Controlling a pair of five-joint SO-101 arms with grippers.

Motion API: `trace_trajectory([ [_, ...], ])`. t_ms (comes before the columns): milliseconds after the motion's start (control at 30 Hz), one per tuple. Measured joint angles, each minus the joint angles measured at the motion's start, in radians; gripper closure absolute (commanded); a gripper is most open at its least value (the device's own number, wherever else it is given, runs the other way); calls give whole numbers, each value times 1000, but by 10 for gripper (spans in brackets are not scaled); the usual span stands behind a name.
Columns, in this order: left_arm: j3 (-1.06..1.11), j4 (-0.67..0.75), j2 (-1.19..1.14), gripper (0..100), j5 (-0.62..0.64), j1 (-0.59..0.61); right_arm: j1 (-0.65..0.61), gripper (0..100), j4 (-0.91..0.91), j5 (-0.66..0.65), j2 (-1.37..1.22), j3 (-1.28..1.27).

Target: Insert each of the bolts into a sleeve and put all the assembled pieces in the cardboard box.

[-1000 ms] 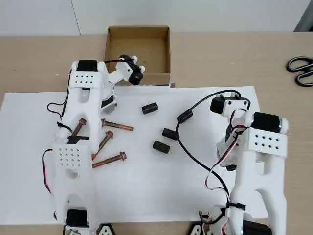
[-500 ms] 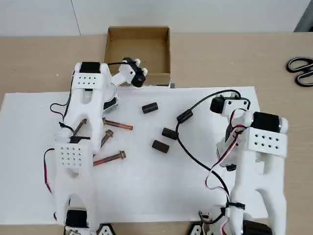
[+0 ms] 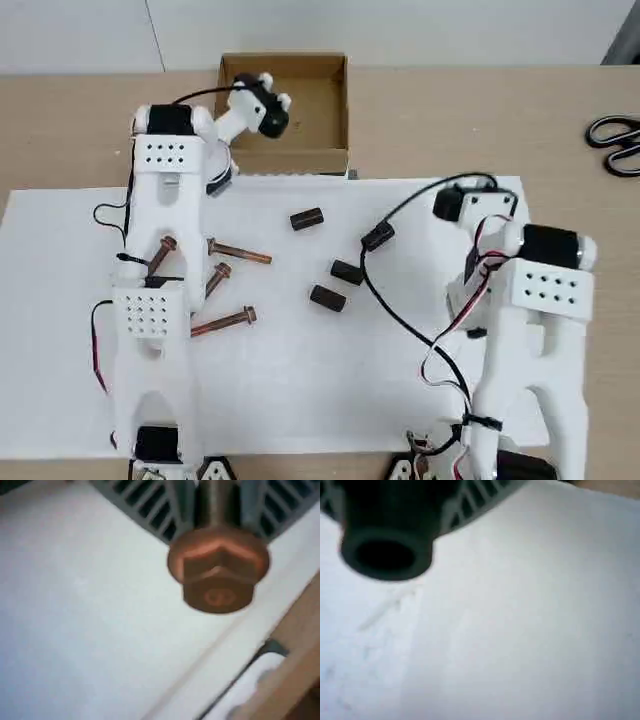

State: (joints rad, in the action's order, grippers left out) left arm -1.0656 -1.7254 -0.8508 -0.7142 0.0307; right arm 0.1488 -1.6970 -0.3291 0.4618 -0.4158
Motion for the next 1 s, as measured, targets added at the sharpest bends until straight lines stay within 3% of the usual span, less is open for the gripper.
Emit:
trace_trajectory([
  [267,261,-2,399,995,258,-49,-137,995,-14,29,103,31],
  [567,787,-5,947,995,391,-72,-233,995,2,58,420,11],
  [667,953,8,1086,995,539,-89,-232,995,54,135,468,-58],
  [833,1158,173,1234,995,838,-103,-235,995,206,334,499,-172],
  [1000,1321,299,1298,995,1083,-133,-334,995,315,473,499,-245],
])
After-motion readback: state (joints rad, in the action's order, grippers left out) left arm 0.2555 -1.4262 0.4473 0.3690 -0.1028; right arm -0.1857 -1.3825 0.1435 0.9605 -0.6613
